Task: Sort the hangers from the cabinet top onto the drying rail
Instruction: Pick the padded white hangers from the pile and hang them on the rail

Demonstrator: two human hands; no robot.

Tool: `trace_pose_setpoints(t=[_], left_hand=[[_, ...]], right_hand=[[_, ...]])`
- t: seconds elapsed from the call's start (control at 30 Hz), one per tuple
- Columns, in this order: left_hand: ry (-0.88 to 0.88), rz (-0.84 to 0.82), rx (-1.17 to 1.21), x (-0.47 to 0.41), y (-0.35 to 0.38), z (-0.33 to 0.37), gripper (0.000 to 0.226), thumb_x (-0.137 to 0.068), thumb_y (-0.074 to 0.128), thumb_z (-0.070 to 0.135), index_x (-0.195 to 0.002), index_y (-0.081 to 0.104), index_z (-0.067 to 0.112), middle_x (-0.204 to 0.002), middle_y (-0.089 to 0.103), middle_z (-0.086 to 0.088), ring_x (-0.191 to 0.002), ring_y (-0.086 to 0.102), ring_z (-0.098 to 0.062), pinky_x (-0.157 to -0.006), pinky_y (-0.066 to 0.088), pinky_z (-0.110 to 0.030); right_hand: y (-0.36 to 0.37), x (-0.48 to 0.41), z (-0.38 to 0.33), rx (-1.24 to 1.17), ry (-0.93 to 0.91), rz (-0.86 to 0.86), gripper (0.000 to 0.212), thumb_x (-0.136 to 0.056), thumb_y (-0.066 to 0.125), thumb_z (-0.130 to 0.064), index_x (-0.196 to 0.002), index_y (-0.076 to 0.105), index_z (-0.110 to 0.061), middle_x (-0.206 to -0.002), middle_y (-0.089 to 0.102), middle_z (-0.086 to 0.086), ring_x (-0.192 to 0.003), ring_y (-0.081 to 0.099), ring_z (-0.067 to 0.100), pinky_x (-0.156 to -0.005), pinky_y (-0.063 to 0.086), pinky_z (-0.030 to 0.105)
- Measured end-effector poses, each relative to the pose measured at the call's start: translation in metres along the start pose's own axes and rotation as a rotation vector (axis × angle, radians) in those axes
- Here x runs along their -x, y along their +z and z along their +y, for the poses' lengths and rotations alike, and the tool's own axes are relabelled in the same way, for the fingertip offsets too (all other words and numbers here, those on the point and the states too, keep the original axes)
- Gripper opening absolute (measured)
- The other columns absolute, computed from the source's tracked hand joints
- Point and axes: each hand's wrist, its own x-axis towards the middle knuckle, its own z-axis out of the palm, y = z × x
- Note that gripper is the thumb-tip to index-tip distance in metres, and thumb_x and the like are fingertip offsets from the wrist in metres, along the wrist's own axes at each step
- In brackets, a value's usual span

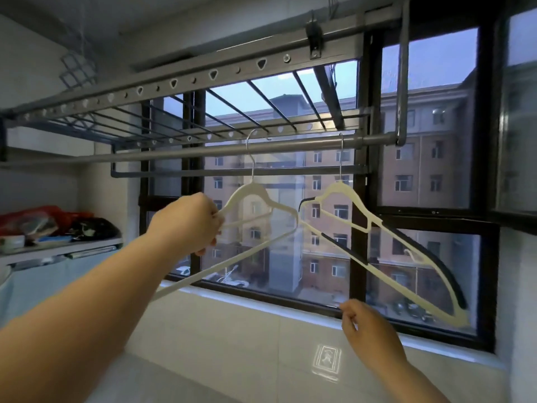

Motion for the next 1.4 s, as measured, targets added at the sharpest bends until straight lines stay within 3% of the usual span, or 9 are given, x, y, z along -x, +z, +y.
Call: trace_pose_setpoints(t=[0.13, 0.33, 0.43, 0.57, 0.67, 0.83, 1.0, 1.17, 1.4], left_hand=[[0.007, 0.044, -0.095, -0.019, -0.003, 0.018, 0.020, -0.093, 0.045, 0.023, -0.084, 0.059, 0.012, -0.069, 0.067, -0.002, -0.051, 0.062, -0.013, -0.062, 0.056, -0.032], [0.014, -0.079, -0.050, -0.038, 0.003, 0.045, 0.020, -0.091, 0.044, 0.010, -0.072, 0.049, 0.008, -0.064, 0.060, -0.007, -0.057, 0.064, -0.019, -0.068, 0.058, -0.036], [0.026, -0.121, 0.016, -0.041, 0.001, 0.058, 0.024, -0.092, 0.043, 0.008, -0.068, 0.047, 0.004, -0.064, 0.063, -0.010, -0.055, 0.063, -0.021, -0.068, 0.059, -0.036], [0.078, -0.157, 0.032, -0.038, 0.001, 0.071, 0.004, -0.092, 0.045, 0.007, -0.090, 0.048, 0.005, -0.079, 0.064, -0.015, -0.061, 0.062, -0.022, -0.071, 0.058, -0.037], [0.087, -0.173, 0.022, -0.037, 0.005, 0.077, 0.016, -0.092, 0.045, 0.008, -0.104, 0.049, -0.001, -0.080, 0.064, -0.014, -0.055, 0.060, -0.018, -0.065, 0.056, -0.034], [0.080, -0.184, 0.043, -0.039, 0.018, 0.079, 0.030, -0.091, 0.047, 0.008, -0.120, 0.043, -0.001, -0.092, 0.066, -0.017, -0.060, 0.061, -0.019, -0.067, 0.057, -0.034], [0.079, -0.191, 0.086, -0.040, 0.024, 0.078, 0.019, -0.092, 0.047, 0.009, -0.106, 0.051, -0.003, -0.092, 0.067, -0.019, -0.077, 0.069, -0.027, -0.077, 0.058, -0.039], [0.104, -0.289, 0.130, -0.038, 0.028, 0.076, 0.024, -0.094, 0.041, 0.006, -0.111, 0.051, -0.007, -0.096, 0.068, -0.021, -0.056, 0.060, -0.022, -0.078, 0.057, -0.037], [0.129, -0.239, 0.110, -0.038, 0.035, 0.083, 0.020, -0.092, 0.045, 0.007, -0.073, 0.044, 0.002, -0.070, 0.058, -0.011, -0.048, 0.057, -0.017, -0.062, 0.055, -0.031]], right_hand=[[-0.004, -0.007, 0.012, 0.066, 0.005, 0.031, 0.017, -0.094, 0.043, -0.021, -0.107, 0.056, -0.022, -0.108, 0.061, -0.002, -0.094, 0.058, 0.010, -0.080, 0.047, 0.020], [-0.013, -0.001, 0.016, 0.123, 0.057, 0.044, 0.022, -0.095, 0.041, -0.023, -0.110, 0.057, -0.023, -0.111, 0.064, -0.001, -0.100, 0.060, 0.012, -0.087, 0.047, 0.022], [-0.021, 0.007, 0.016, 0.157, 0.083, 0.046, 0.017, -0.096, 0.040, -0.025, -0.101, 0.056, -0.027, -0.097, 0.060, -0.004, -0.088, 0.058, 0.010, -0.084, 0.049, 0.024], [-0.026, 0.016, 0.014, 0.184, 0.103, 0.063, 0.016, -0.096, 0.038, -0.025, -0.093, 0.053, -0.026, -0.093, 0.060, -0.006, -0.083, 0.056, 0.009, -0.077, 0.046, 0.019], [-0.028, 0.023, 0.012, 0.189, 0.113, 0.039, 0.025, -0.095, 0.038, -0.023, -0.073, 0.040, -0.035, -0.089, 0.056, -0.008, -0.084, 0.053, 0.008, -0.071, 0.041, 0.018], [-0.031, 0.029, 0.013, 0.199, 0.094, 0.058, 0.014, -0.096, 0.038, -0.024, -0.086, 0.043, -0.032, -0.093, 0.055, -0.010, -0.084, 0.051, 0.006, -0.076, 0.042, 0.017], [-0.032, 0.033, 0.018, 0.184, 0.165, 0.095, 0.022, -0.096, 0.041, -0.028, -0.113, 0.056, -0.028, -0.115, 0.061, -0.010, -0.103, 0.057, 0.007, -0.085, 0.040, 0.014], [-0.032, 0.036, 0.022, 0.198, 0.223, 0.096, 0.026, -0.096, 0.040, -0.029, -0.119, 0.053, -0.025, -0.120, 0.060, -0.007, -0.107, 0.056, 0.007, -0.087, 0.038, 0.013], [-0.035, 0.033, 0.018, 0.211, 0.185, 0.080, 0.018, -0.096, 0.041, -0.025, -0.106, 0.055, -0.026, -0.097, 0.055, -0.010, -0.084, 0.047, 0.004, -0.073, 0.033, 0.011]])
